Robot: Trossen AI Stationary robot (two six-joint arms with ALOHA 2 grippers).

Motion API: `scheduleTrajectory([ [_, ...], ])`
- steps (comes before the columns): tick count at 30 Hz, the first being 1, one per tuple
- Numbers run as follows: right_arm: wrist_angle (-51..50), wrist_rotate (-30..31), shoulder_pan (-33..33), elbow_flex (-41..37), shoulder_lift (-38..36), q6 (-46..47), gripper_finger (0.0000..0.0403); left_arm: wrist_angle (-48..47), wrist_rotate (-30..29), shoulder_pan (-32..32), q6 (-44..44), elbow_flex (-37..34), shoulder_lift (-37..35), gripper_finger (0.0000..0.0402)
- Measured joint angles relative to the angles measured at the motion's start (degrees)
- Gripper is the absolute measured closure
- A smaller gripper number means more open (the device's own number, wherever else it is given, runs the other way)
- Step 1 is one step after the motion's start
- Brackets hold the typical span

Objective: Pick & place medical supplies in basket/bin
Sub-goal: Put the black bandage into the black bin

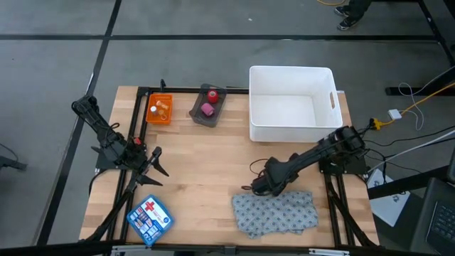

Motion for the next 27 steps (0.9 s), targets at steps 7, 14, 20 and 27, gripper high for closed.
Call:
scheduleTrajectory([
  [7, 6.51, -1.5, 0.05, -6.68, 0.0, 0.15, 0.012, 0.0, 0.02, 0.0, 0.0, 0.0, 0.0, 0.0219],
  [14, 9.57, -2.91, 0.01, -10.42, 0.0, 1.33, 0.012, 0.0, 0.07, 0.02, 0.02, 0.0, 0.0, 0.0219],
  [20, 10.8, -3.35, 0.01, -10.51, 0.0, 1.49, 0.0122, 0.0, 0.06, 0.01, 0.04, 0.0, 0.0, 0.0219],
  [27, 11.69, -3.63, 0.03, -10.37, -0.02, 3.05, 0.0156, 0.0, 0.05, 0.01, 0.07, 0.0, 0.0, 0.0219],
])
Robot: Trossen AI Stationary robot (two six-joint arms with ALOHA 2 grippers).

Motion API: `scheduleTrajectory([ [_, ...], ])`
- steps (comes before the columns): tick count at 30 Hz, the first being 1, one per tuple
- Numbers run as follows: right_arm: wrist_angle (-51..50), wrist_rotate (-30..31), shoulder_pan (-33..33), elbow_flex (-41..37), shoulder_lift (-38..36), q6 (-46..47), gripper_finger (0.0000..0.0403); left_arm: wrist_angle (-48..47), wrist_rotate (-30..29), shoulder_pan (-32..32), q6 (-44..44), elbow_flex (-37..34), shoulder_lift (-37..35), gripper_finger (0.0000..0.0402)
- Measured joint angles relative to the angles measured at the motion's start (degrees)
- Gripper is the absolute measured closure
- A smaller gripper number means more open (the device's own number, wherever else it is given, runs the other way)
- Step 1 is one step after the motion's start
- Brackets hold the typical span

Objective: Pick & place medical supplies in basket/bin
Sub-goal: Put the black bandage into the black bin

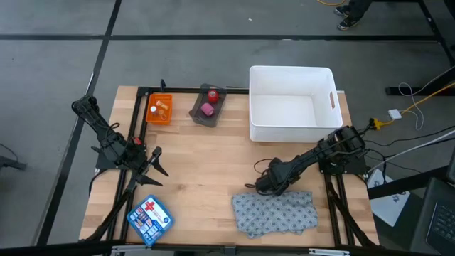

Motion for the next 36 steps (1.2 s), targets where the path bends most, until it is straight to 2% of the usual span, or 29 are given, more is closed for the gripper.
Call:
scheduleTrajectory([
  [8, 3.28, 3.51, -0.21, 4.62, 0.04, -0.04, 0.0199, 0.0, -0.01, 0.01, 0.13, 0.0, 0.0, 0.0219],
  [18, 12.33, 17.24, -1.0, 16.5, 0.11, -7.35, 0.019, 0.0, -0.03, -0.01, 0.09, 0.0, 0.0, 0.0219],
  [22, 19.94, 25.18, -1.83, 21.2, 0.11, -13.57, 0.0194, 0.0, -0.03, 0.01, -0.04, 0.0, 0.0, 0.0219],
  [27, 34.79, 33.11, -3.19, 24.19, 0.11, -26.4, 0.0196, 0.0, -0.03, -0.01, -0.04, 0.0, 0.0, 0.0219],
  [31, 47.41, 35.9, -4.94, 24.46, 0.11, -35.77, 0.0196, 0.0, -0.03, 0.0, -0.03, 0.0, 0.0, 0.0219],
  [36, 56.45, 36.63, -7.85, 24.47, 0.11, -42.7, 0.0196, 0.0, -0.03, 0.0, -0.02, 0.0, 0.0, 0.0219],
])
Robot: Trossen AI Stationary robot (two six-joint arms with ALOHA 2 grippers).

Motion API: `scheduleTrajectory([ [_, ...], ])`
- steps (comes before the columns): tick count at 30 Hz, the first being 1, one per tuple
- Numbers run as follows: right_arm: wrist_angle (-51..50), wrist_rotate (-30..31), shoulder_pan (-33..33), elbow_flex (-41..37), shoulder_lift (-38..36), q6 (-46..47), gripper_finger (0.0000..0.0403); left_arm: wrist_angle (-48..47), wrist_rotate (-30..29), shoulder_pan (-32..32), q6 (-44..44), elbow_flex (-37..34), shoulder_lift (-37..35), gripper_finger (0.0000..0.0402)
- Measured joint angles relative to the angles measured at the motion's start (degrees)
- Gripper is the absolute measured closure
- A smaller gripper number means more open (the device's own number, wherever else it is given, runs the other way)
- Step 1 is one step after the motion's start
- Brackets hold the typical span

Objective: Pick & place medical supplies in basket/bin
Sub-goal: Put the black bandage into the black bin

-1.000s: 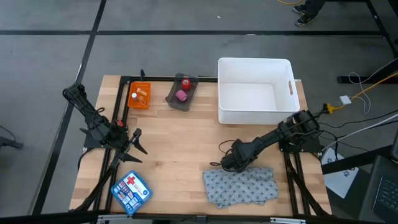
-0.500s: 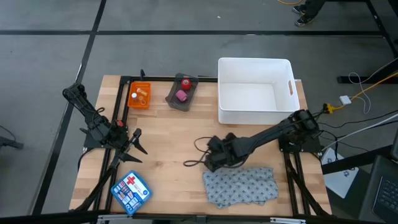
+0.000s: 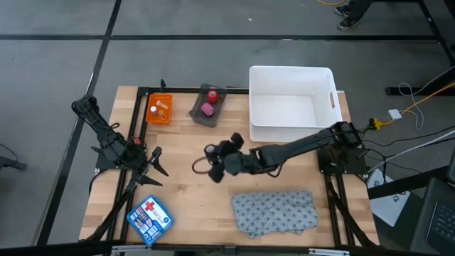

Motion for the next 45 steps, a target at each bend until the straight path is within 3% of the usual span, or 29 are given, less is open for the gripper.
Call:
scheduleTrajectory([
  [15, 19.71, -4.22, -10.61, 0.01, 6.37, -6.27, 0.0197, 0.04, 0.0, 0.01, 0.47, 0.0, -0.02, 0.0219],
  [24, 30.55, -5.25, -13.5, 0.15, 8.99, -8.59, 0.0197, 0.02, 0.0, -0.01, 0.14, 0.0, -0.02, 0.0219],
  [31, 30.13, -6.37, -15.1, 5.05, 9.81, -10.46, 0.0197, 0.02, -0.09, 0.0, 0.13, 0.0, -0.02, 0.0219],
  [37, 29.98, -7.45, -16.38, 13.34, 14.72, -13.13, 0.0197, 0.01, -0.13, -0.01, 0.06, 0.0, -0.01, 0.0219],
  [40, 25.26, -7.72, -17.35, 19.59, 17.99, -13.77, 0.0197, 0.02, -0.15, -0.01, -0.07, 0.0, -0.01, 0.0219],
  [45, 10.18, -1.4, -19.34, 30.95, 23.33, -14.23, 0.0197, 0.01, -0.15, 0.0, -0.04, 0.0, -0.02, 0.0219],
])
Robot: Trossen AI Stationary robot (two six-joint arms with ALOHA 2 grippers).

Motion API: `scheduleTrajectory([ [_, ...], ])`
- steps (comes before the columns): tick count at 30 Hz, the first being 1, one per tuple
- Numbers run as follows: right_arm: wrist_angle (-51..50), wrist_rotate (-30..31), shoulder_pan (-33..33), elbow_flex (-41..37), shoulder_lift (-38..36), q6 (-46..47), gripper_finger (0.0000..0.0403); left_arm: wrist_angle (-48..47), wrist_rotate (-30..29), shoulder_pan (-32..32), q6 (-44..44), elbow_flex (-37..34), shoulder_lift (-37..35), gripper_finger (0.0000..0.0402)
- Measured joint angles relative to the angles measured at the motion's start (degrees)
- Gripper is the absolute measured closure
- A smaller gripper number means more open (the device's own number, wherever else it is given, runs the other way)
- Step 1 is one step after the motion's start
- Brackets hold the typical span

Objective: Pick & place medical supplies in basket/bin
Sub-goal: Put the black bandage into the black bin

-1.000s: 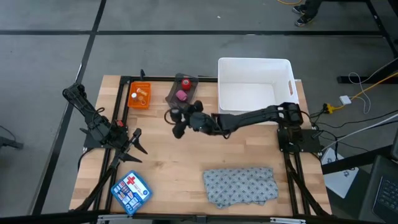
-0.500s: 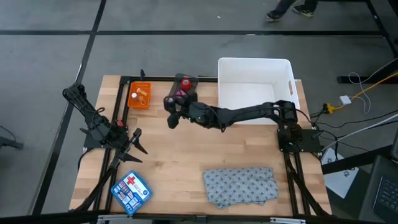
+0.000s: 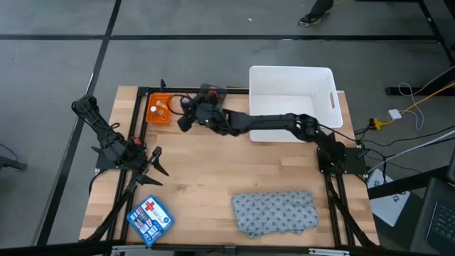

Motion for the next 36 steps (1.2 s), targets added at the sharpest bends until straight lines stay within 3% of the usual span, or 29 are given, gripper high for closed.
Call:
scheduleTrajectory([
  [6, -9.69, 7.56, -2.2, 5.7, 2.0, 1.14, 0.0197, -0.01, 0.28, 0.0, 0.02, 0.0, 0.0, 0.0219],
  [18, -16.88, 12.07, -4.25, 5.37, 2.06, 5.81, 0.0197, -0.03, 0.32, 0.0, 0.22, 0.0, 0.0, 0.0219],
  [36, -17.0, 12.01, -5.16, 5.32, 2.06, 5.65, 0.0183, -0.03, 0.39, 0.0, 0.17, 0.0, 0.0, 0.0219],
])
